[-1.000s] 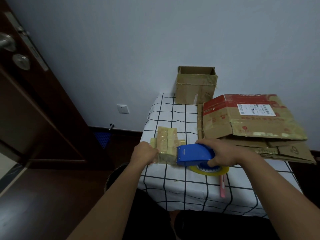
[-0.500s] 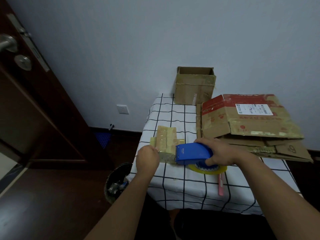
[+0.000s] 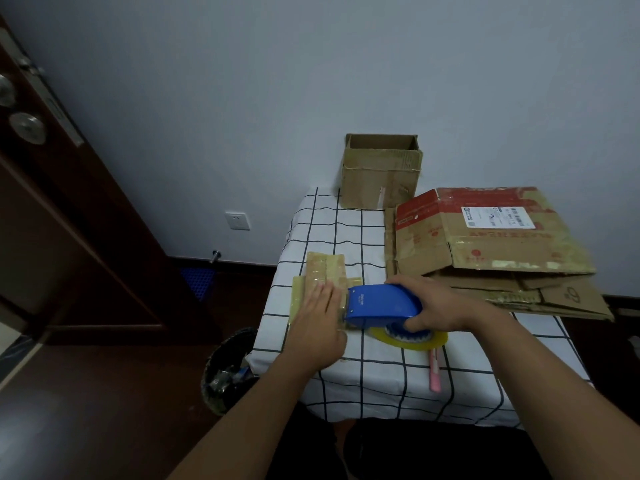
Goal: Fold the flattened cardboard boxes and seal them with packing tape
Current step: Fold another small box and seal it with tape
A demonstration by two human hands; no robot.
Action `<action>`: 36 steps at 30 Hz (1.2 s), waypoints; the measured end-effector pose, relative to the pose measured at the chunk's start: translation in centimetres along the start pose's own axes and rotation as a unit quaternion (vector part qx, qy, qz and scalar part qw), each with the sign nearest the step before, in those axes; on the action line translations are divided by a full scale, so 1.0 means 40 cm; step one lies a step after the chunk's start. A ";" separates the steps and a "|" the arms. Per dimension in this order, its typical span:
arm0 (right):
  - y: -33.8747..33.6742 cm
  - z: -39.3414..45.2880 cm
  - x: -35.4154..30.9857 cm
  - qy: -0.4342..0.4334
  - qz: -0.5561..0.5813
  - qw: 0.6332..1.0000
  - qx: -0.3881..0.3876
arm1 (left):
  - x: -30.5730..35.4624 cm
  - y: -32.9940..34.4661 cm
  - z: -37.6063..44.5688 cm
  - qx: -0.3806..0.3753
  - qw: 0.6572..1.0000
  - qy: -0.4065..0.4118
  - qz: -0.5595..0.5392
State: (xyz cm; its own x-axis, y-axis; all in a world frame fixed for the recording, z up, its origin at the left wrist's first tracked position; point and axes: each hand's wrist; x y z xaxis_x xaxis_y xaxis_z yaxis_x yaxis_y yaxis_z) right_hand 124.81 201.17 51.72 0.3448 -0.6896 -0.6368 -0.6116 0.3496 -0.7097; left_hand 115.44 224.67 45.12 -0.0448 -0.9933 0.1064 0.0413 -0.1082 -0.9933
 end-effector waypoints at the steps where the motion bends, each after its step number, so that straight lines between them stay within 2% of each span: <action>1: -0.002 -0.003 -0.001 0.000 0.004 1.000 0.000 | -0.012 0.012 0.004 0.011 1.000 0.009 0.022; 4: -0.002 -0.010 -0.010 -0.002 -0.001 1.000 -0.004 | -0.047 0.036 0.015 0.043 0.996 0.052 0.066; 9: 0.001 -0.016 -0.049 -0.021 -0.011 1.000 0.001 | -0.119 0.023 0.033 0.087 0.988 0.115 0.055; 12: 0.004 -0.016 -0.070 -0.037 -0.027 0.999 0.005 | -0.138 0.020 0.038 0.072 0.985 0.145 0.059; 15: 0.011 -0.015 -0.077 -0.025 -0.050 0.998 -0.008 | -0.118 0.030 0.032 0.032 0.990 0.131 0.051; 18: 0.013 -0.011 -0.072 -0.021 -0.047 0.998 -0.023 | -0.104 0.034 0.028 0.059 0.990 0.124 0.019; 22: -0.008 -0.019 -0.068 -0.014 -0.011 1.000 -0.024 | -0.108 0.036 0.029 0.055 0.992 0.116 0.012; 36: -0.057 -0.023 -0.091 -0.009 -0.006 0.998 -0.067 | -0.119 0.025 0.038 0.027 0.995 0.099 -0.015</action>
State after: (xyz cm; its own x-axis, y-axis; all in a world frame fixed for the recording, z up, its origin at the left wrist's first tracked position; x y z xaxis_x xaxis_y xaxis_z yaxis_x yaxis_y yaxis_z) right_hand 124.32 202.31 55.93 0.3654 -0.6815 -0.6341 -0.6963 0.2520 -0.6720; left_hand 117.20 229.22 43.69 -0.2414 -0.9630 0.1199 0.0900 -0.1453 -0.9853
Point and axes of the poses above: each hand's wrist, its own z-axis towards the middle knuckle, its own y-axis out of the palm, x = y × z, and after that the axes turned 9 degrees about z, right-handed
